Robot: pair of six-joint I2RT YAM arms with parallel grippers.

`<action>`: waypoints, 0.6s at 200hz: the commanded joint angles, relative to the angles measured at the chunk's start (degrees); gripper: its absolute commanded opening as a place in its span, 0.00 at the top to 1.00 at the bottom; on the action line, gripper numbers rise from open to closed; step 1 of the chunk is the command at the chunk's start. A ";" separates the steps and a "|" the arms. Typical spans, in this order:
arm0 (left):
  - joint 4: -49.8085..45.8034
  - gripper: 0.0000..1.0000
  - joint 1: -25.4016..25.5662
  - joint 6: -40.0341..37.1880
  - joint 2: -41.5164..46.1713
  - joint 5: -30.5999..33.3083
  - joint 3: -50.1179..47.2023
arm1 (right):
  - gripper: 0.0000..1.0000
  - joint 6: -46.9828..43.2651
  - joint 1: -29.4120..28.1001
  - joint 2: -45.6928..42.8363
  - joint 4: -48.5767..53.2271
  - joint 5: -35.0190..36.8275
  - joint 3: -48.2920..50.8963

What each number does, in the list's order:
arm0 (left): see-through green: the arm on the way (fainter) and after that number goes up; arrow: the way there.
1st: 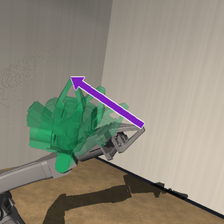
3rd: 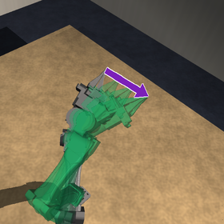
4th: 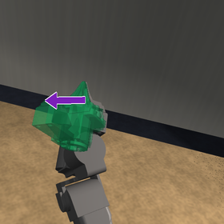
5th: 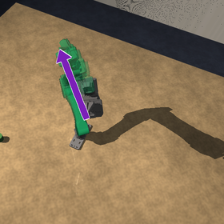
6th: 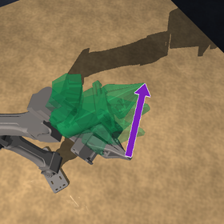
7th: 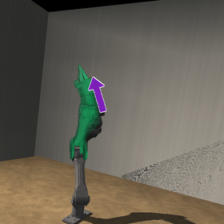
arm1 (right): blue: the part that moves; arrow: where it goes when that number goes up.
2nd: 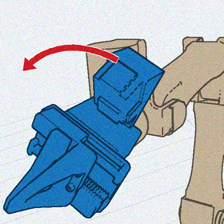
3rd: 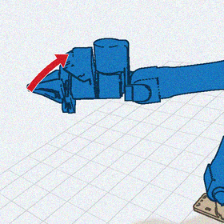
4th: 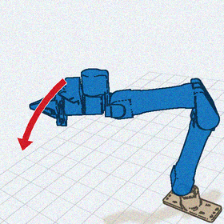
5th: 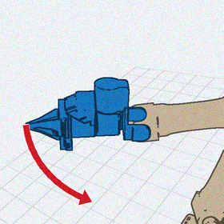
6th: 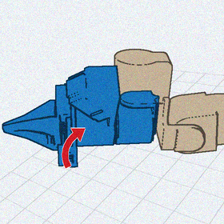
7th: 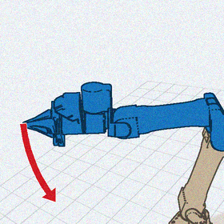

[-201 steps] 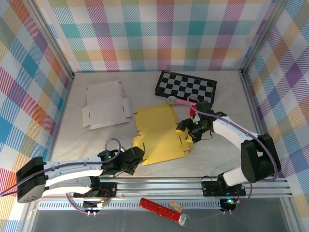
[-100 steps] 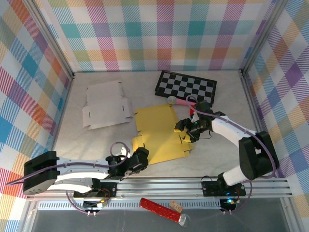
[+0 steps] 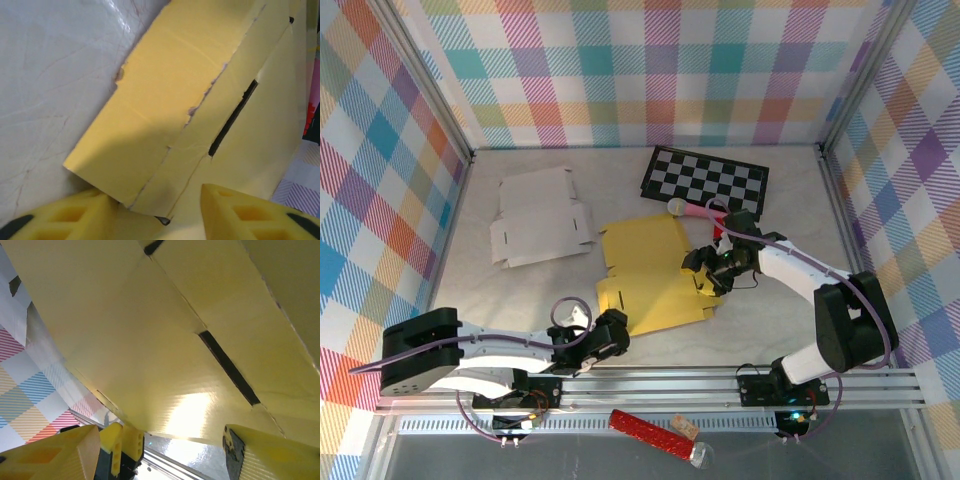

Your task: Fold the paper box

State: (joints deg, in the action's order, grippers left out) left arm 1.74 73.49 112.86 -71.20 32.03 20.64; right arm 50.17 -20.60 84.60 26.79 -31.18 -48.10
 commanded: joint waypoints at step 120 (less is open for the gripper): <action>-6.46 1.00 0.44 11.24 7.53 8.99 4.93 | 0.36 15.34 -3.34 -15.76 -2.87 -1.11 8.59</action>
State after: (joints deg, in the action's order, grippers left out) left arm -3.07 73.49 112.86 -64.49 38.28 23.44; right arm 56.82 -21.19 74.19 26.20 -31.42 -41.95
